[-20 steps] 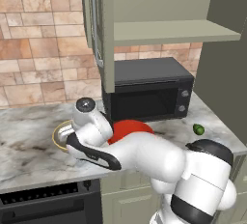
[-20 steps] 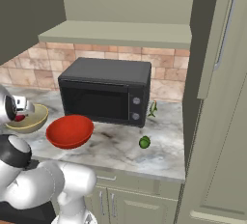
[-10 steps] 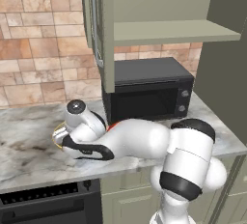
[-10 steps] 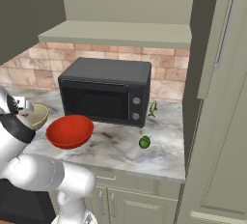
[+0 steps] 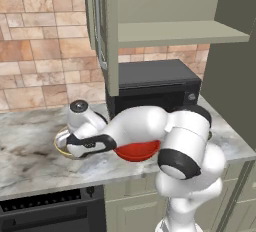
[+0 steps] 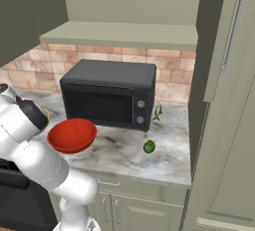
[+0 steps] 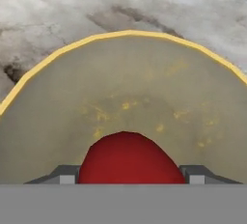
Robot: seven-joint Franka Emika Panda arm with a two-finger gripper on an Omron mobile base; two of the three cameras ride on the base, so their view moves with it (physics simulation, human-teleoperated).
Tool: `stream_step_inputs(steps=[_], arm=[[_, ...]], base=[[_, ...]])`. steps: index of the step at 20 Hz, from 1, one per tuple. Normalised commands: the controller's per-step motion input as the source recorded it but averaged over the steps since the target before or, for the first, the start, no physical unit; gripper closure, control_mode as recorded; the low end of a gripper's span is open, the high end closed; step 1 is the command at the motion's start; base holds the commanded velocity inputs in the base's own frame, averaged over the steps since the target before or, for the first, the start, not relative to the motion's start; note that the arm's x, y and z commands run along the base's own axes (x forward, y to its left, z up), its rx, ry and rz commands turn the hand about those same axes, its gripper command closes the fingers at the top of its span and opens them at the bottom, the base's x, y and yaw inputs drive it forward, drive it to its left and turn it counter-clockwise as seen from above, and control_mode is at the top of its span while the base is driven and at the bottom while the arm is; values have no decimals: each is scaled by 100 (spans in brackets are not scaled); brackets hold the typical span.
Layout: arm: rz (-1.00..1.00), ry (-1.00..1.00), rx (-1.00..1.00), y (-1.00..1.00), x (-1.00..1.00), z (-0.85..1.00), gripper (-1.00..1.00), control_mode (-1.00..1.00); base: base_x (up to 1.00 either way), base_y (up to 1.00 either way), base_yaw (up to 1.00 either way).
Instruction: Pick both bowls and place them on the counter. Then place the avocado in one bowl and place the tomato in the other bowl.
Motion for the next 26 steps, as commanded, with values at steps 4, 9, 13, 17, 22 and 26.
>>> stream_step_inputs(steps=[4,9,13,17,22,26], arm=[[1,11,0,4,21,-26,100,-100],[1,6,0,13,11,-26,100,-100],[0,3,-1,15,9,-24,100,-100],[0,2,-2,15,9,-20,100,-100],[1,1,-1,10,10,-10,100,-100],[2,0,-2,10,13,-1,-100,-100]], base=[[0,0,0],[0,0,0],[0,0,0],[0,0,0],[0,0,0],[0,0,0]])
